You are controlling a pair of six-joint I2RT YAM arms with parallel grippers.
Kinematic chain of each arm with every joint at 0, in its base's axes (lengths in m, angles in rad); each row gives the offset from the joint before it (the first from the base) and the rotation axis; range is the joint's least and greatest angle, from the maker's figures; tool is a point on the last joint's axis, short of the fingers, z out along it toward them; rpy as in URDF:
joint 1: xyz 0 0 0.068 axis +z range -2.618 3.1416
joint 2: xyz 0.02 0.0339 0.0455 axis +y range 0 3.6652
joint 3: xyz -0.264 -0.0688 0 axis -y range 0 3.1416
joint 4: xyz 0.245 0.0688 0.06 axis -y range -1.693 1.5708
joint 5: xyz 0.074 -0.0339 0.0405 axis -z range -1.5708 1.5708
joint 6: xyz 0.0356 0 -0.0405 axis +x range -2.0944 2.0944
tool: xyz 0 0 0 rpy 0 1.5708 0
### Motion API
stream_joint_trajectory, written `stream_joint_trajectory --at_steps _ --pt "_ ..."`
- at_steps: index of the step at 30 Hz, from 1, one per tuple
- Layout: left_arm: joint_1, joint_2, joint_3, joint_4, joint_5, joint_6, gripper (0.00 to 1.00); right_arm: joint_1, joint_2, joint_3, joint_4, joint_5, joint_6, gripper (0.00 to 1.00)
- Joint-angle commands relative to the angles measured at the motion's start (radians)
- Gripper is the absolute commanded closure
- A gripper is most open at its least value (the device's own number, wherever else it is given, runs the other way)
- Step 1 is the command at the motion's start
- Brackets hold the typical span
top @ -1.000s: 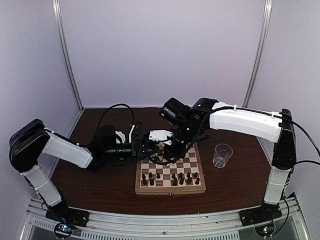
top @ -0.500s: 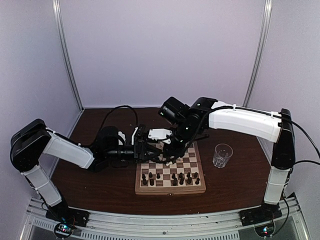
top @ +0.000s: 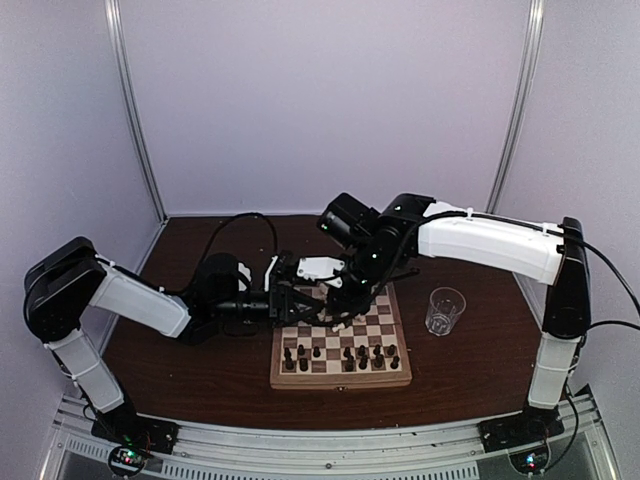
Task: Set up the chess pieces on the board
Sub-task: Pass from the right arm to the left, then pass from the left arm to the right
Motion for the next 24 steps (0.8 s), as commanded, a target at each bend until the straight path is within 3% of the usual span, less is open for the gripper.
stream_joint_trajectory --at_steps 1,3,6,14,24 --pt "-0.004 0.01 0.033 0.112 0.033 0.018 0.9 0.002 -0.059 -0.019 -0.006 -0.016 -0.026 0.79" --pt "-0.005 0.011 0.035 0.132 0.034 0.019 0.91 -0.022 -0.086 -0.018 -0.02 -0.081 -0.017 0.65" --pt "-0.005 0.009 0.039 0.159 0.029 0.014 0.93 -0.117 -0.15 -0.029 -0.022 -0.261 0.028 0.58" --pt "-0.008 0.013 0.044 0.353 -0.046 -0.008 0.93 -0.415 -0.329 -0.225 0.221 -0.717 0.276 0.52" --pt "-0.025 0.106 0.078 0.543 -0.106 -0.147 0.94 -0.421 -0.283 -0.311 0.416 -0.861 0.424 0.52"
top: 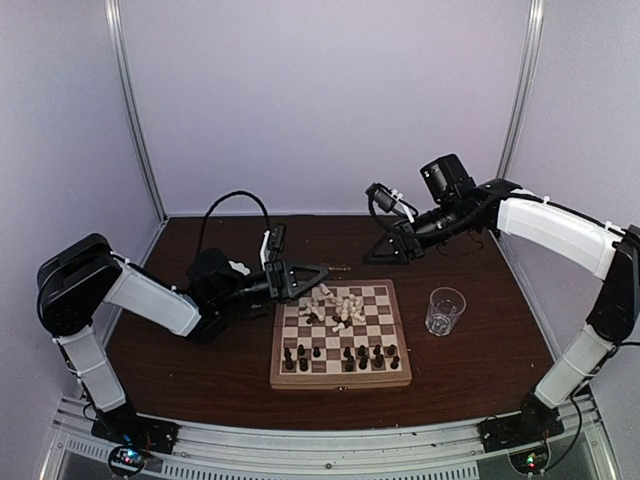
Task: Set up the chess pieces on the board
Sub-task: Pass from the left arm to the right
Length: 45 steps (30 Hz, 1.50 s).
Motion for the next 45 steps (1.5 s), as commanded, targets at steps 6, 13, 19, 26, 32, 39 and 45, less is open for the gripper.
stream_joint_trajectory --at_steps 6,13,19,26,32,39,45 --pt "-0.022 0.045 0.05 0.139 -0.031 -0.081 0.94 0.072 0.058 0.03 0.107 -0.11 0.09 0.52" --pt "-0.022 0.045 0.053 0.14 -0.03 -0.084 0.94 0.099 0.085 0.037 0.1 -0.101 0.09 0.53" --pt "-0.022 0.045 0.054 0.139 -0.02 -0.089 0.94 0.099 0.074 0.05 0.103 -0.133 0.09 0.62" --pt "-0.022 0.044 0.05 0.139 -0.019 -0.087 0.94 0.099 0.067 0.037 0.151 -0.172 0.135 0.69" --pt "-0.021 0.038 0.037 0.138 -0.021 -0.083 0.94 0.099 0.068 0.028 0.181 -0.177 0.164 0.75" --pt "-0.021 0.032 0.029 0.138 -0.022 -0.08 0.95 0.099 0.076 0.038 0.192 -0.173 0.189 0.75" --pt "-0.023 0.032 0.022 0.139 -0.025 -0.076 0.95 0.098 0.08 0.042 0.197 -0.15 0.197 0.84"
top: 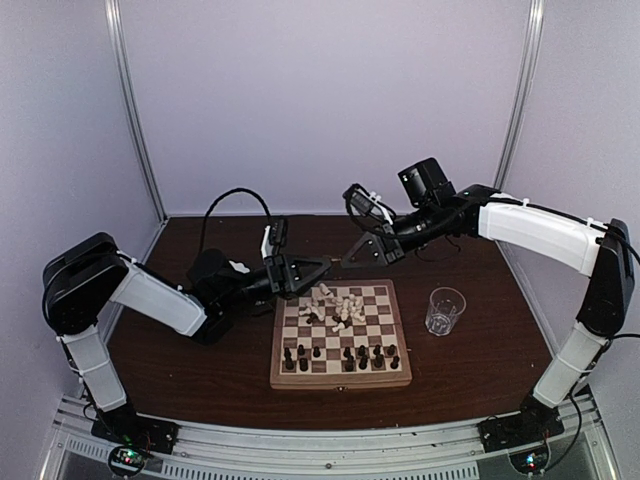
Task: Set up the chess pieces on the board
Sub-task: Pass from the left arm to the right, then place the king on d8.
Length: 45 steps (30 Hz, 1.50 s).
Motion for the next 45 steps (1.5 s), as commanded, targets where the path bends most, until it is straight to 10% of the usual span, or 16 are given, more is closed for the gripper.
stream_joint_trajectory --at_steps 1,9,11,12,19,24,28,45 --pt "-0.004 -0.011 -0.01 0.015 -0.003 0.011 0.95 0.003 -0.003 0.026 0.04 -0.005 -0.004 0.86" --pt "-0.003 -0.009 -0.028 0.014 -0.017 0.009 0.67 0.007 -0.007 0.079 -0.134 0.13 -0.185 0.92" --pt "-0.003 -0.013 -0.037 0.006 -0.018 0.017 0.11 0.007 -0.012 0.09 -0.171 0.171 -0.223 0.92" --pt "-0.002 -0.016 -0.045 0.0 -0.018 0.022 0.03 0.007 -0.012 0.1 -0.198 0.198 -0.248 0.92" --pt "0.055 -0.2 -0.116 -0.345 0.002 0.179 0.03 0.042 0.013 0.204 -0.427 0.435 -0.464 0.92" --pt "0.084 -0.507 0.036 -1.255 -0.237 0.639 0.02 0.166 0.061 0.267 -0.547 0.622 -0.583 0.91" --pt "0.086 -0.614 0.167 -1.662 -0.606 0.841 0.02 0.284 0.125 0.312 -0.599 0.757 -0.637 0.91" --pt "0.106 -0.81 0.131 -1.913 -0.987 1.01 0.02 0.508 0.453 0.512 -0.863 1.034 -0.76 0.93"
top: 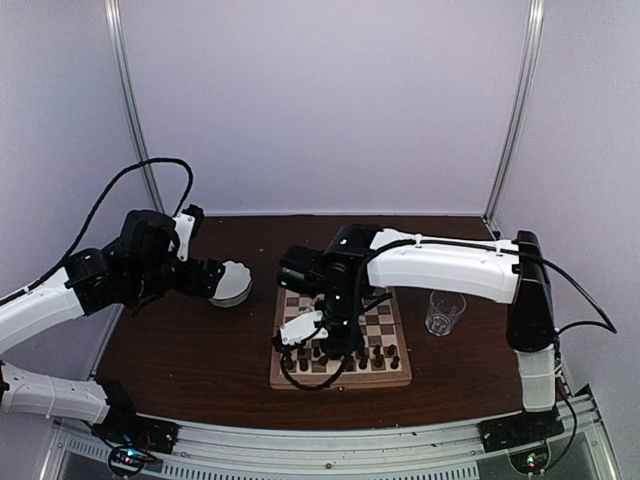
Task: Set up the chess pieces on the board
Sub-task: Place the king on d8.
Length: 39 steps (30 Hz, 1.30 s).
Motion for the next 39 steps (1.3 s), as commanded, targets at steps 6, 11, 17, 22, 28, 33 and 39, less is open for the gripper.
stream_joint_trajectory --at_steps 6,11,17,22,28,33,39 --pt "0.009 0.008 -0.028 -0.012 -0.028 0.017 0.03 0.041 0.091 0.079 -0.131 0.137 -0.043 0.92" --pt "0.009 0.027 -0.022 -0.014 -0.014 0.01 0.02 0.048 0.127 0.104 -0.17 0.167 -0.045 0.91" --pt "0.01 0.022 -0.03 -0.002 0.002 0.002 0.02 0.047 0.148 0.119 -0.172 0.183 -0.039 0.9" --pt "0.01 0.023 -0.035 -0.003 0.006 -0.003 0.02 0.048 0.169 0.128 -0.174 0.197 -0.037 0.89" --pt "0.01 0.028 -0.044 0.001 0.016 -0.008 0.02 0.048 0.192 0.146 -0.179 0.193 -0.037 0.89" --pt "0.011 0.032 -0.051 0.007 0.024 -0.011 0.02 0.048 0.207 0.152 -0.179 0.199 -0.034 0.88" --pt "0.01 0.034 -0.054 0.009 0.029 -0.016 0.03 0.047 0.225 0.155 -0.185 0.207 -0.033 0.87"
